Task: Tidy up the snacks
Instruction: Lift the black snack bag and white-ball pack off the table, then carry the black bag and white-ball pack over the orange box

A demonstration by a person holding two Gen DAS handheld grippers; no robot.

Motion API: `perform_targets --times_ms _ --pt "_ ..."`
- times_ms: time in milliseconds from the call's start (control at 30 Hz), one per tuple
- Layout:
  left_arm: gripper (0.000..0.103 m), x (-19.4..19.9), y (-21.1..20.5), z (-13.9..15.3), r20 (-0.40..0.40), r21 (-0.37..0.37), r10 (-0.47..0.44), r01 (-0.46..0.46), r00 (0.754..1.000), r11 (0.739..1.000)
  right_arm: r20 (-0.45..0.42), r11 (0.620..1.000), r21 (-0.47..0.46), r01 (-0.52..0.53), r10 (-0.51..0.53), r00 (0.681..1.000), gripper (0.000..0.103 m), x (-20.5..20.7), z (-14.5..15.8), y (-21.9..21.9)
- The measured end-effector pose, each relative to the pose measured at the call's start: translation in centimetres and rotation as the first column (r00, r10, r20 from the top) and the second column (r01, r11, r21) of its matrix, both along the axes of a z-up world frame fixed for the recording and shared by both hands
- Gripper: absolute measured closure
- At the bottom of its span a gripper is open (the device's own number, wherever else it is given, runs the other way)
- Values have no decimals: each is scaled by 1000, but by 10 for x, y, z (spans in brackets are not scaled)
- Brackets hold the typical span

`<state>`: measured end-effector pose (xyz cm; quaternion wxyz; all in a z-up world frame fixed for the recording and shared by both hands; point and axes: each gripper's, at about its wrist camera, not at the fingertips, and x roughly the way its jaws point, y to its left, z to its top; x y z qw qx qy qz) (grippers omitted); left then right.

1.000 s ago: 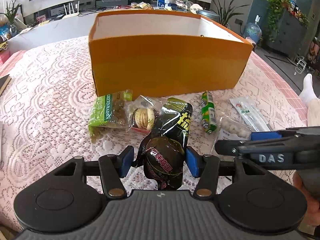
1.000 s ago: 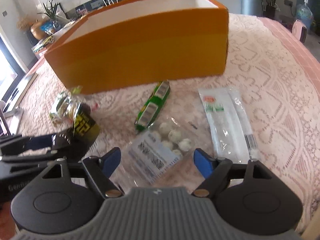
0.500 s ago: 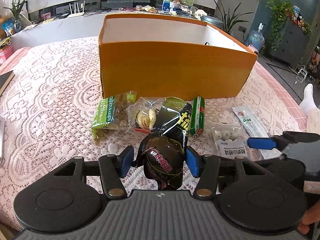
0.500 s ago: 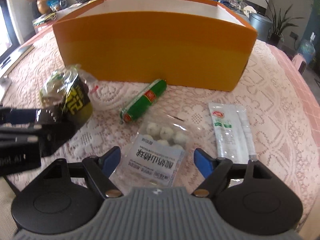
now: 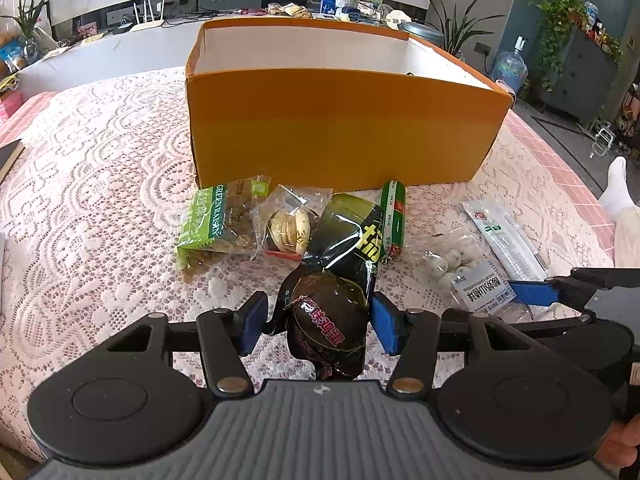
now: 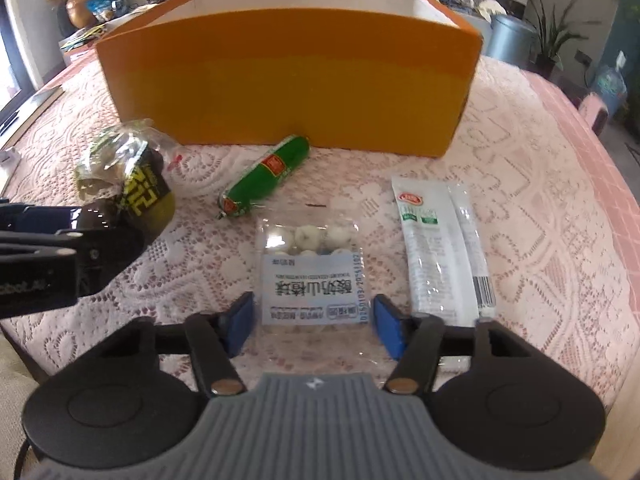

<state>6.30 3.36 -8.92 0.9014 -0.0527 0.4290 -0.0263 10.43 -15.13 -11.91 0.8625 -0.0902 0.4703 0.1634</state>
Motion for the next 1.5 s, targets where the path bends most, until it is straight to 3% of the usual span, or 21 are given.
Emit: perform_targets --times_ms 500,1000,1500 --pt "40 -7 4 14 19 -48 20 -20 1000 999 35 998 60 -8 6 999 44 -12 26 -9" --pt "40 -12 7 60 122 -62 58 -51 991 997 167 991 131 -22 0 986 44 -20 80 -20" --pt "40 31 16 116 240 -58 81 -69 967 996 308 988 135 -80 35 951 44 12 141 -15"
